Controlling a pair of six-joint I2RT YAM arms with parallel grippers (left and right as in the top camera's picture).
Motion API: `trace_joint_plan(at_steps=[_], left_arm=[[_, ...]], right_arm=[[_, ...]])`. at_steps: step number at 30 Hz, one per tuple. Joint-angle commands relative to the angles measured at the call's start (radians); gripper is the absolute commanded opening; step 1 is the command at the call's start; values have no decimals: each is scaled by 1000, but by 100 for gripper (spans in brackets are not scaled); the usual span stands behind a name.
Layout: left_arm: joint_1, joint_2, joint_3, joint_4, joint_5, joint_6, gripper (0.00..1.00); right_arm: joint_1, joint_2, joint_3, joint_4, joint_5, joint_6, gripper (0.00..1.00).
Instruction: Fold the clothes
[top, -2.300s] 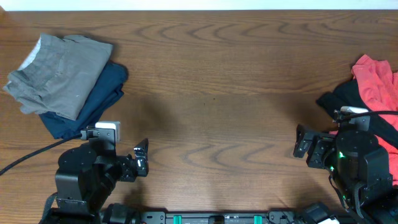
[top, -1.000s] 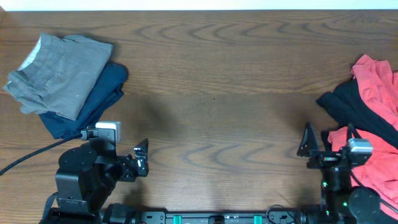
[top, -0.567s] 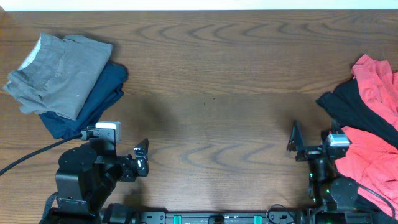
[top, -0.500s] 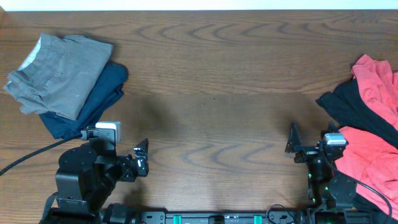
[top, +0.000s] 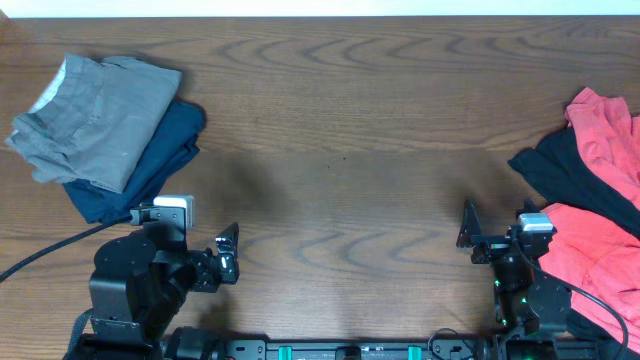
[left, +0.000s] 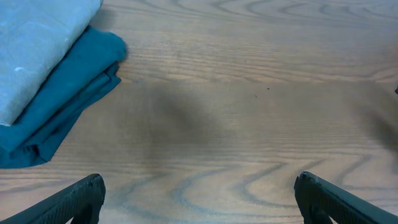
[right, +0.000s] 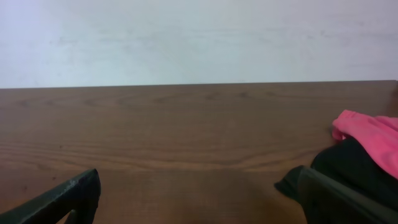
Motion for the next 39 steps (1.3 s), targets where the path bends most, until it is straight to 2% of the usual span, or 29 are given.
trace_joint_plan(at_steps=[1,23,30,34,39], left_arm=[[3,-6,4,1,-8,-9,98],[3,-9,2,0,-8,-9,98],[43,-107,-56,-43,-69,3,98],[87,-234,-220,61,-95,3,98],[116,-391,-463,317,-79,2,98]], right_arm=[[-1,-6,-1,-3,-10,14,99],[-1,-6,-1,-3,-10,14,99],[-1,-6,-1,-3,-10,14,99],[-1,-6,-1,-3,-10,14,99],[-1,-6,-1,-3,-10,14,99]])
